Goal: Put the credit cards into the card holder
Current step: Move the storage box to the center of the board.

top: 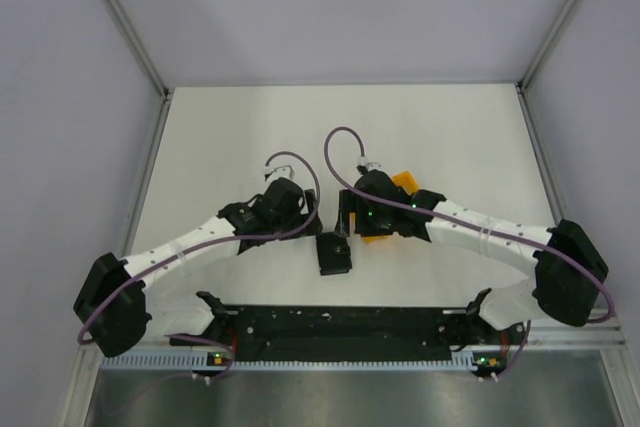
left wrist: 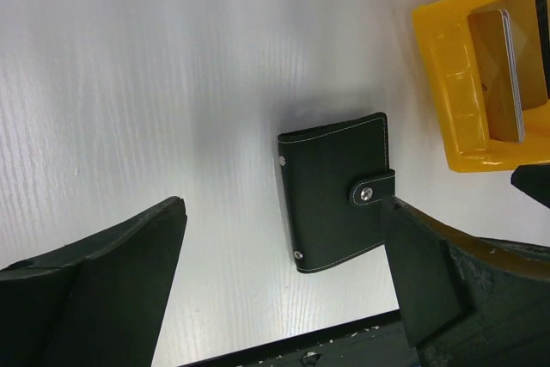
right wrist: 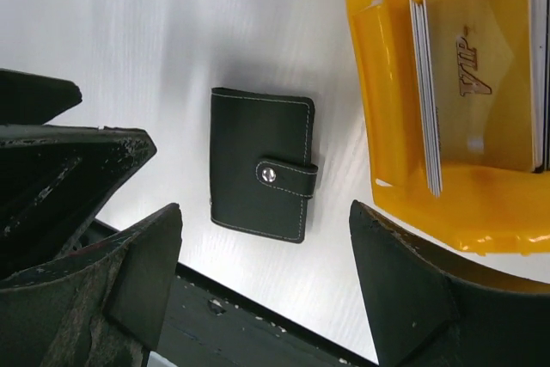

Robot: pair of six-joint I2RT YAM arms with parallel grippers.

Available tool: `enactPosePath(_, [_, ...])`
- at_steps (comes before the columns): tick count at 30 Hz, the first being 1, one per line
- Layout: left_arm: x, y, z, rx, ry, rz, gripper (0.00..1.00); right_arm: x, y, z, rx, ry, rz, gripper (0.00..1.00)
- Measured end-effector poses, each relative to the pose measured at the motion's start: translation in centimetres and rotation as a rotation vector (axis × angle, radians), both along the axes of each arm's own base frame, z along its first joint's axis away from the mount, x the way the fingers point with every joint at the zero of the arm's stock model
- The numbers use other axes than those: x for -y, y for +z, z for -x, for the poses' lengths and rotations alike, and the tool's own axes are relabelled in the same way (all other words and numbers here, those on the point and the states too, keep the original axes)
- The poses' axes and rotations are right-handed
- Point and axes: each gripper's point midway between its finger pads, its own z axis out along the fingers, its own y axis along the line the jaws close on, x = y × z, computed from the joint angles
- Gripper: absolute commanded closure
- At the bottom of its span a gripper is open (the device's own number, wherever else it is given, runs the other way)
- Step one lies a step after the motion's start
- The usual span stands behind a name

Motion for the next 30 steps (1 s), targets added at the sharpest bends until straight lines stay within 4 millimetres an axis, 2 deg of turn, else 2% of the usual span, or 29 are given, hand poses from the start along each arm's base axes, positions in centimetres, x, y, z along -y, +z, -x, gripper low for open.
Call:
enactPosePath(3, [-0.2, 0.3, -0.2, -0.004, 0.009, -0.004, 0.02, -0.5, -0.4, -0.4, -0.017, 0.001, 0.006, 0.22])
enactPosePath(8, [-0.6, 0.1, 0.0, -0.018, 0.009, -0.022, 0.02, 0.3, -1.3, -0.4, -0.055, 0.009, 0.031, 0.23])
enactPosePath(14, [-1.0, -0.1, 0.1, -0.024, 0.006, -0.034, 0.02, -0.6, -1.0, 1.7, -0.106, 0.145, -0.017, 0.22])
enactPosePath(17, [-1.0, -0.1, 0.1, -0.024, 0.005, -0.037, 0.02, 0.5, -1.8, 2.8, -0.127, 0.153, -0.003, 0.22])
enactPosePath(22, [-1.4, -0.2, 0.2, -0.03, 0.006, -0.05, 0.02, 2.6, -4.1, 4.3, -0.177, 0.145, 0.066, 0.22])
enactPosePath(30, [-1.2, 0.4, -0.7, -0.025, 0.007, -0.052, 0.02, 4.0, -5.6, 2.2, -0.125, 0.051, 0.158, 0.21])
